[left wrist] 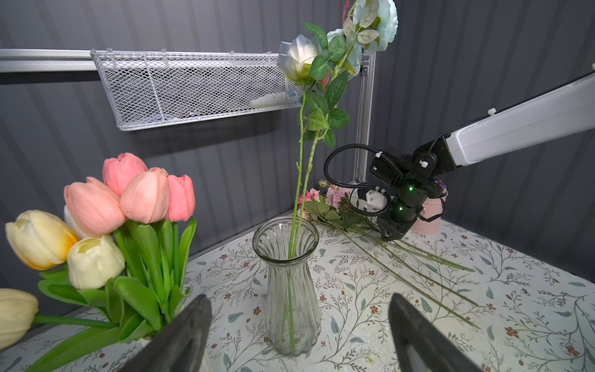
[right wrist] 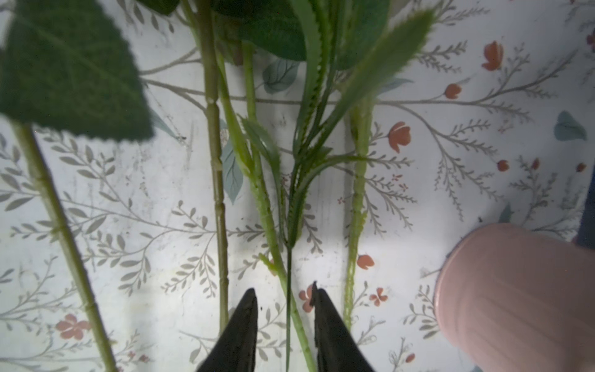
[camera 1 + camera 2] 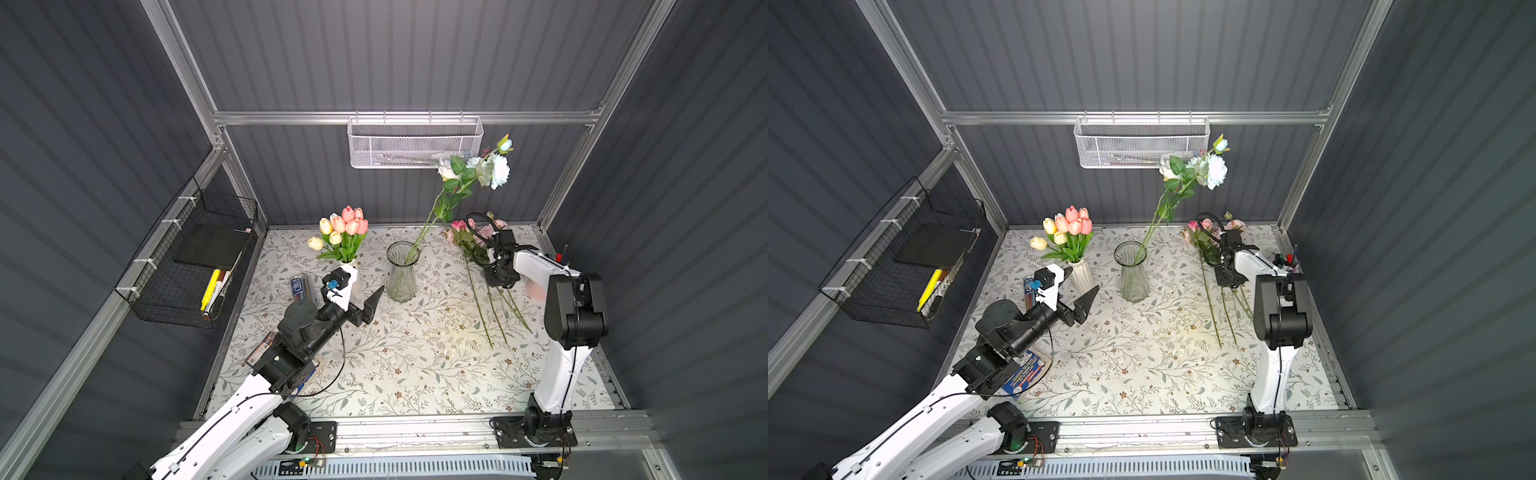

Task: Pick out pink flowers from the vase
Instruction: Place the flower at the center of the board.

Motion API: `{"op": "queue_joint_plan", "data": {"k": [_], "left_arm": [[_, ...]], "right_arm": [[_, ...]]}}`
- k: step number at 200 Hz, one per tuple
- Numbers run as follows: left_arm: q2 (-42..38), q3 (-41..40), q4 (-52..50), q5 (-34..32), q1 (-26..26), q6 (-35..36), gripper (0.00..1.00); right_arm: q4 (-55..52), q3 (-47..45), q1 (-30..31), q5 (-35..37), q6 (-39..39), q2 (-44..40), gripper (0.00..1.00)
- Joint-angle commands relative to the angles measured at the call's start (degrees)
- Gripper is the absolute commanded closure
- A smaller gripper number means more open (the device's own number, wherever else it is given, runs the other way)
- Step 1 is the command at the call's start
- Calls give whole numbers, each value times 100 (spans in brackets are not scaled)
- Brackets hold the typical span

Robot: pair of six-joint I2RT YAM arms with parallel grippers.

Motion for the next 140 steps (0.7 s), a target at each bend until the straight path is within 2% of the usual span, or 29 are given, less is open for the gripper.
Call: {"op": "queue_joint_plan", "data": {"k": [1,26,67,86,93,124,140], "left_arm": [[-3,143,-14,-27,-43,27,12],[59,162,-51,-31,-43,54,12],[208,257,-259,94,-43,71,12],[312,479,-491,133,-42,50,8],[358,580,-604,148,-43,45,1],[508,801,-945,-52,-43,-93,1],[589,928,-1250,-293,-35,-233,1]], "right_arm": [[174,-123,-21,-51,-17,-355,65],[419,-319,-21,-51,108,-780,61],[1088,-889,-13,-159,488,-1833,61],[1183,-1160,43,-225,815,-2414,62],[1312,-1363,108,-187,945,-2690,62],[2073,-2306,598,-247,1123,-3974,63],[2093,-2545,916,-181,1090,-4586,58]]}}
